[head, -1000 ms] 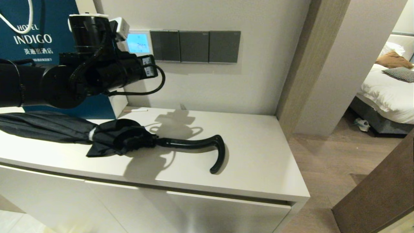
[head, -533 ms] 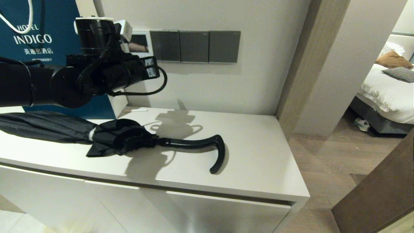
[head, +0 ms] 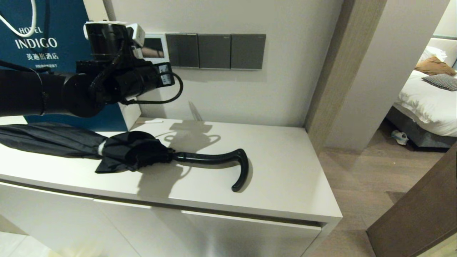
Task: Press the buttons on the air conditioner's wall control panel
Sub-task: Turn off the central air conditioner
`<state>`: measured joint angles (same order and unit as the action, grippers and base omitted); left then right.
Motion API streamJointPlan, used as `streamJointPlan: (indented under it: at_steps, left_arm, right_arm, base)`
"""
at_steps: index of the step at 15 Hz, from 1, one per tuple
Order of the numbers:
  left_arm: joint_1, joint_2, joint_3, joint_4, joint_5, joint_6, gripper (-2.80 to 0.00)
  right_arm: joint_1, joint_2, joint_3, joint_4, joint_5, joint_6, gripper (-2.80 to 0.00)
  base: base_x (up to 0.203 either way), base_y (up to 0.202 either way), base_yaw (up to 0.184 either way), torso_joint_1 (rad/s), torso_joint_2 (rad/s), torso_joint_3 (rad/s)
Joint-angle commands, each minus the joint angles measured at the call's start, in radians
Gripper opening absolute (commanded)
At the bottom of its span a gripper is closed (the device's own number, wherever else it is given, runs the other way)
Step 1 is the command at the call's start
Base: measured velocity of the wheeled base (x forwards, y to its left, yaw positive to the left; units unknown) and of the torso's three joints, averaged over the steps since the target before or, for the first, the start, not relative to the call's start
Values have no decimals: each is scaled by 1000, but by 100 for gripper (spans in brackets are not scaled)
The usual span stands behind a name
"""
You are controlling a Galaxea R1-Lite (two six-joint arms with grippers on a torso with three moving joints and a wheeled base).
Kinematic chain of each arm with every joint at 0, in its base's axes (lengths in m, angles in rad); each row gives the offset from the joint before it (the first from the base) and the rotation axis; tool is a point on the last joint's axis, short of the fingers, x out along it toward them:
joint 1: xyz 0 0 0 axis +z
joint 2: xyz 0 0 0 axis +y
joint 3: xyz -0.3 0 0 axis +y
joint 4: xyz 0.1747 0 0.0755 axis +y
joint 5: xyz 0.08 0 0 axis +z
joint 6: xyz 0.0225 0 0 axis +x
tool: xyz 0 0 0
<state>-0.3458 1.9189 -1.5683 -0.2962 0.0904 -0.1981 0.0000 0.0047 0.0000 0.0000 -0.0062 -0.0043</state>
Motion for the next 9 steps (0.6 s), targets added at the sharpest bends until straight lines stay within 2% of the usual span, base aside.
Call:
streamJointPlan:
  at_steps: [1,9]
  left_arm:
    - [2,3,-2,-1,0,-1,-280]
    - [7,23,-30,-1,2,-1,-280]
  right_arm:
    - [0,1,0,0,0,0,-280]
    - [0,1,0,0,0,0,-280]
  base:
    - [0,0,0,0,0,0]
    - [0,0,0,0,0,0]
